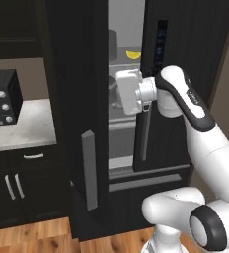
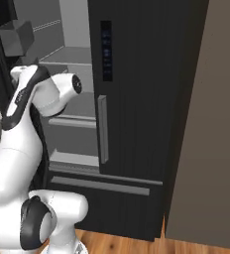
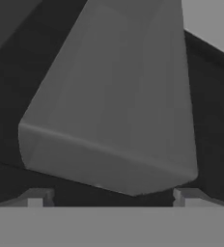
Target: There is a bowl on the dining counter. Grab a lemon wedge from the fridge and place it in the bowl. Then get the liquor bottle and glass cup from the cabinet and place them next to the bowl.
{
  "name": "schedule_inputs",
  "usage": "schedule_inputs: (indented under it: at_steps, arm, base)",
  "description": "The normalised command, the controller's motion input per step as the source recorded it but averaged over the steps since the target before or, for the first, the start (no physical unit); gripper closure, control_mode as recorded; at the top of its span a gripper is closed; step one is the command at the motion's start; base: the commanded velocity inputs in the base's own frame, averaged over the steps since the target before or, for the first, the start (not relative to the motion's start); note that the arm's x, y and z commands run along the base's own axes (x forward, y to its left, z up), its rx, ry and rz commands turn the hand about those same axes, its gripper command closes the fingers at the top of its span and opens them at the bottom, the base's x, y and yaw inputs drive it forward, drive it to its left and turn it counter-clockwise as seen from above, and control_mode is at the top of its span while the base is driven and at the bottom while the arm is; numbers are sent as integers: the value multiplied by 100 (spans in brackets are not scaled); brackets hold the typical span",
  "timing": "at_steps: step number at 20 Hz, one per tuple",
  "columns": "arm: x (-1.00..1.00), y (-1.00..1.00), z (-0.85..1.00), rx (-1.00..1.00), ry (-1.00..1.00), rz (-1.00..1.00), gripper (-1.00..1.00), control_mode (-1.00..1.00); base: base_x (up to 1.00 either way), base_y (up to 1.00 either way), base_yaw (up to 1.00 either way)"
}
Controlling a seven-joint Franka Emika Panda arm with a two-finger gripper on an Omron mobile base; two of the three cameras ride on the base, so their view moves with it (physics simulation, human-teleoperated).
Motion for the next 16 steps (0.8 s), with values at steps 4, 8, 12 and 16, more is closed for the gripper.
schedule_inputs:
  at_steps: [4, 8, 12, 16]
  arm:
    - [-34, 100, 0, -1, 0, 2, -100, -100]
    - [-8, 100, 0, -1, 0, 0, -100, -100]
    - [0, 100, 0, -1, 0, 0, -100, -100]
    - [-2, 71, 7, 0, 0, 0, -100, -100]
  base:
    - [0, 0, 0]
    - [0, 0, 0]
    - [0, 0, 0]
    - [0, 0, 0]
